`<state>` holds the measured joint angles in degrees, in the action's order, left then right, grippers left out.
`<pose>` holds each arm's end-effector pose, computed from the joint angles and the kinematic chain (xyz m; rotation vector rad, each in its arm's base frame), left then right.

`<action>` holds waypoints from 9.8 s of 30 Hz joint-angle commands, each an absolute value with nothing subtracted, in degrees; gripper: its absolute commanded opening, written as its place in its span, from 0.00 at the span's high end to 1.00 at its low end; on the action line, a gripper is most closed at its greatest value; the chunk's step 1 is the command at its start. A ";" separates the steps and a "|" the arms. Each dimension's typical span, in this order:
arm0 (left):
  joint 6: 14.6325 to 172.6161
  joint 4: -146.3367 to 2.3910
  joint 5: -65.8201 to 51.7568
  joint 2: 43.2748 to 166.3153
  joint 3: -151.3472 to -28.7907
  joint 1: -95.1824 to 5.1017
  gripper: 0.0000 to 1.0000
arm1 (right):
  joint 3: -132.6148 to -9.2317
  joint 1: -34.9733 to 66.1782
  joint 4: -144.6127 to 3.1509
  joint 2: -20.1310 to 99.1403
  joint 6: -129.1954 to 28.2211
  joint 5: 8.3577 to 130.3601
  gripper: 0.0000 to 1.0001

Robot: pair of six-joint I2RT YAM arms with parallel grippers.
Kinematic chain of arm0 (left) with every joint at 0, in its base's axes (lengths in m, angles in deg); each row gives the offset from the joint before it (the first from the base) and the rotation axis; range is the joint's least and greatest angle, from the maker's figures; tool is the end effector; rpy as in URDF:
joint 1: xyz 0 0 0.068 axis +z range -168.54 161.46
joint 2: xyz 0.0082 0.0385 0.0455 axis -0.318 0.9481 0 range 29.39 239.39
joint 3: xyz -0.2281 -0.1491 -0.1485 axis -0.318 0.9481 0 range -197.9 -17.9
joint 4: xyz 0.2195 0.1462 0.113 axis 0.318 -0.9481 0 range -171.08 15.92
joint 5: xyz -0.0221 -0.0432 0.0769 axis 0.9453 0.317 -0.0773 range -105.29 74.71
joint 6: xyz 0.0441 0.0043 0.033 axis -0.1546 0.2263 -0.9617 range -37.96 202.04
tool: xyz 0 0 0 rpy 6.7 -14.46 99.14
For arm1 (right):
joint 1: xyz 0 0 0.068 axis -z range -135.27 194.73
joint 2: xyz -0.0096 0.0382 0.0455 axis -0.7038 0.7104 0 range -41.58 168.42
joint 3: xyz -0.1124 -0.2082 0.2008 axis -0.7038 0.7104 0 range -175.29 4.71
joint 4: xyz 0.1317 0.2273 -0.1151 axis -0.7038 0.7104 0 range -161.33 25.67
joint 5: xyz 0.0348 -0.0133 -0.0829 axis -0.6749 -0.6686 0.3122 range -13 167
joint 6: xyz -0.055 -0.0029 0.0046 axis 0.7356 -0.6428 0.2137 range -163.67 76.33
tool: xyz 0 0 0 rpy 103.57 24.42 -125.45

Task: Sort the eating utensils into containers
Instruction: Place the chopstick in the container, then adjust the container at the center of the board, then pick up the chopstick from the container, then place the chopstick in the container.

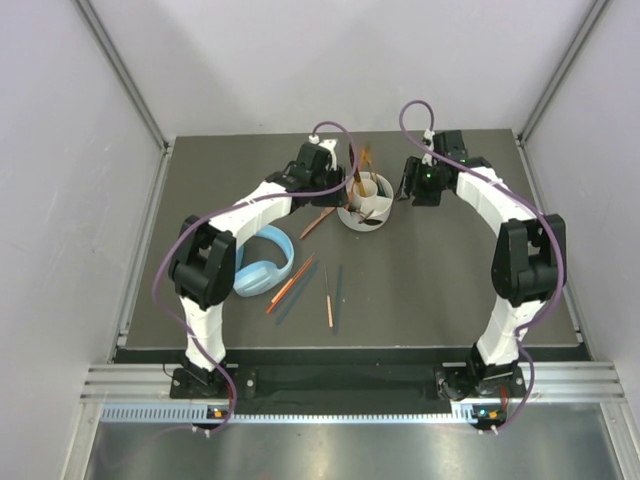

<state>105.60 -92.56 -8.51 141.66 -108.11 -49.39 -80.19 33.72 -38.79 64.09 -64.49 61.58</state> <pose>0.4217 -0.2572 0.2747 0.2136 2.3434 -0.6191 0.4331 0.0944 0.2762 0.1035 2.5415 0.5621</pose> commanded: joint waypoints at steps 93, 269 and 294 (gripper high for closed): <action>108.50 -96.14 2.46 128.00 -108.52 -35.50 0.55 | -104.19 32.07 -34.59 73.92 -61.60 68.39 0.45; 108.59 -104.93 17.23 148.92 -111.77 -42.97 0.54 | -97.34 4.04 -46.88 62.66 -30.49 81.22 1.00; 106.83 -106.86 15.03 147.69 -110.62 -41.48 0.55 | -88.72 5.18 -58.58 68.38 -29.52 81.92 1.00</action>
<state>108.92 -107.55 14.84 151.73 -110.23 -41.22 -90.03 5.16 -55.60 67.81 -28.82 81.95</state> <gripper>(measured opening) 0.457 0.036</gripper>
